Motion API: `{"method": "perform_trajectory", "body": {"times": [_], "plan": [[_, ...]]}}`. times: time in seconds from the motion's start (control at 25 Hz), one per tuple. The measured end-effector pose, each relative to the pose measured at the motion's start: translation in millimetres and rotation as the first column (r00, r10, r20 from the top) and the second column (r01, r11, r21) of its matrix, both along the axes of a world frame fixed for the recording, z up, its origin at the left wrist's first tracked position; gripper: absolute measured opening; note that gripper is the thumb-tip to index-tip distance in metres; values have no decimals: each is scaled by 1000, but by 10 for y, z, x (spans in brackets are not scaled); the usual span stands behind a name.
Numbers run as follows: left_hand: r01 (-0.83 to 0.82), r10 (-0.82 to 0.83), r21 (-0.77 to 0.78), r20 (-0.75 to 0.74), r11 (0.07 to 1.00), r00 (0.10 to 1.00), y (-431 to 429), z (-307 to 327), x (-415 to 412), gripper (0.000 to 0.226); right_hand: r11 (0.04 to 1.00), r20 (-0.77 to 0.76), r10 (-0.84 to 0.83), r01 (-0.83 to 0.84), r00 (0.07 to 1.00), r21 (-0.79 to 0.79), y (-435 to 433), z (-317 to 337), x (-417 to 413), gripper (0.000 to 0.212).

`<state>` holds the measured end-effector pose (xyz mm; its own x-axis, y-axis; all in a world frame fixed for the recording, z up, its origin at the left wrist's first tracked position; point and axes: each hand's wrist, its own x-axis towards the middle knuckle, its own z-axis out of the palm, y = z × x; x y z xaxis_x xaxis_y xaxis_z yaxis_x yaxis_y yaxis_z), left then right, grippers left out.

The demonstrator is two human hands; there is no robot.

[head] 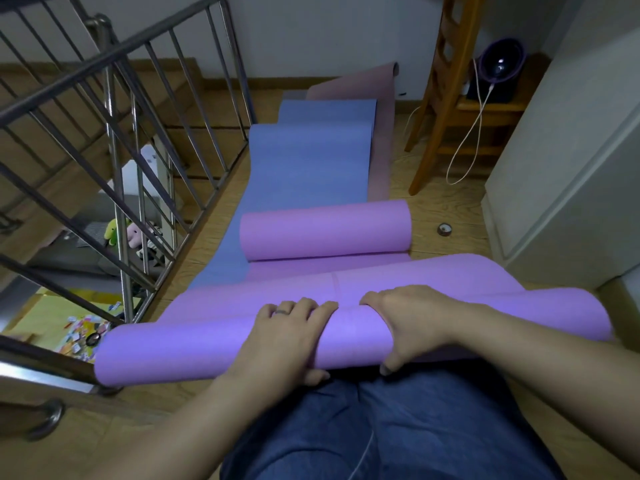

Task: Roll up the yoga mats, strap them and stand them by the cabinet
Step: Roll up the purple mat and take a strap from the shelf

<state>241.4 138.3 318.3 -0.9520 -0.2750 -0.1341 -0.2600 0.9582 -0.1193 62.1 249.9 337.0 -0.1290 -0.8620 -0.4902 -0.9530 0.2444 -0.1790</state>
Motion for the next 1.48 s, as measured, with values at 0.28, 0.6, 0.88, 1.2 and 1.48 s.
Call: {"method": "perform_trajectory", "body": {"times": [0.28,0.6,0.88,1.2,1.48], "plan": [[-135,72,337,194,932,978,-328,108,-276,87,961,-275,16,-91,961,-262,66,-138,209,93],[-292,-9,583,458,758,889,-414,522,-446,65,988,-168,106,-123,980,-91,-28,392,51,69],[-249,-59,562,473,788,879,-72,451,-210,74,980,118,85,-104,989,170,90,304,112,70],[-137,78,244,236,960,969,168,301,-74,88,985,99,34,-50,994,166,-1,228,41,76],[-288,74,455,433,843,899,-147,309,-363,92,966,-309,10,-89,951,-241,290,-43,308,87]]}}
